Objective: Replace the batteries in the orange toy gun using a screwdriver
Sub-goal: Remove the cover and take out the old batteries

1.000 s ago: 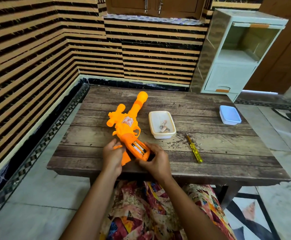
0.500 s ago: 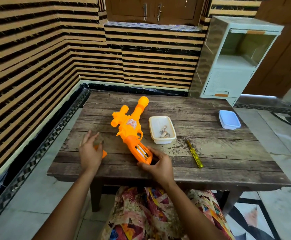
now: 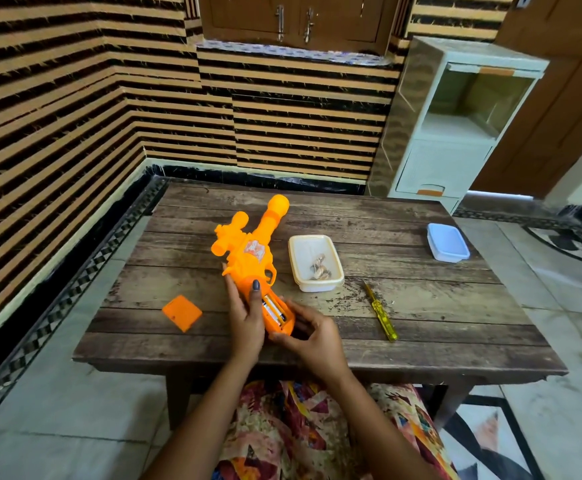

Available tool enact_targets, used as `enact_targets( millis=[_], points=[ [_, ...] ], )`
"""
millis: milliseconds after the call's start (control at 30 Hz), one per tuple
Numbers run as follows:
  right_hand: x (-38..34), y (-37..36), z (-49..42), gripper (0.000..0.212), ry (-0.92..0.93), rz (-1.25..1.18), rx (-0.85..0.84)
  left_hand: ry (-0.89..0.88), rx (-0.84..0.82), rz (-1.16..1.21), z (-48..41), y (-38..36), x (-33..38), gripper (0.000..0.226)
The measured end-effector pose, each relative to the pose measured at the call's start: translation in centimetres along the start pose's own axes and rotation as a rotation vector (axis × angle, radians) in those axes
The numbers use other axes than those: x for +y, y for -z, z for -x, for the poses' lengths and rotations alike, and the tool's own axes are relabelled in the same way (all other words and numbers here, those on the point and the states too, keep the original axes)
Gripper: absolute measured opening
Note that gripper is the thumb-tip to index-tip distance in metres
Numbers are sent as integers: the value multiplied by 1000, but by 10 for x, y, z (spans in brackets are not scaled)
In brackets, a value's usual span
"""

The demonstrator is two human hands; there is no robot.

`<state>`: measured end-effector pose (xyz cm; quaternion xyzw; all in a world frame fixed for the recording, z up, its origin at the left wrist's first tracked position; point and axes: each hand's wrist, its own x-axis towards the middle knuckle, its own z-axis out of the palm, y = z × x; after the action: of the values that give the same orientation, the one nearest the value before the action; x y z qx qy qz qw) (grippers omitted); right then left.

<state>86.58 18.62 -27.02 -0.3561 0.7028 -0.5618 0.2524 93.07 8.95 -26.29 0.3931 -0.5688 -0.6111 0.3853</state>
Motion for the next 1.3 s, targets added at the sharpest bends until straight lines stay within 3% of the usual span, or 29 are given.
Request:
enact_targets(
  millis=[133, 233, 300, 367, 467, 533, 700, 833, 933, 1033, 1300],
  points=[
    [-1, 4, 8, 34, 21, 2, 93, -60, 1, -15, -1, 0, -5, 60],
    [4, 26, 18, 17, 83, 299, 465, -48, 3, 6, -3, -1, -5, 59],
    [7, 50, 21, 17, -11, 435, 712, -20, 16, 38, -5, 0, -8, 61],
    [14, 73, 24, 20, -150, 597, 791, 4, 13, 70, -4, 2, -6, 67],
    [24, 89, 24, 27, -243, 733, 673, 22, 14, 41, -5, 3, -11, 66],
    [25, 92, 22, 21, -236, 725, 639, 40, 5, 53, -6, 3, -16, 64],
    [8, 89, 23, 28, -85, 278, 685, 45, 41, 109, -7, 6, -14, 59],
    [-24, 78, 30, 31, 86, 78, 483, 20, 48, 115, -3, 5, -4, 70],
    [-48, 70, 31, 28, 102, 230, 184, 10, 37, 47, -7, 5, -19, 77],
    [-64, 61, 27, 25, 121, 504, -7, 1, 48, -8, -5, 4, -32, 76],
    [-84, 48, 10, 18, 22, 810, -68, -63, 17, -27, 0, 2, -6, 77]
  ],
)
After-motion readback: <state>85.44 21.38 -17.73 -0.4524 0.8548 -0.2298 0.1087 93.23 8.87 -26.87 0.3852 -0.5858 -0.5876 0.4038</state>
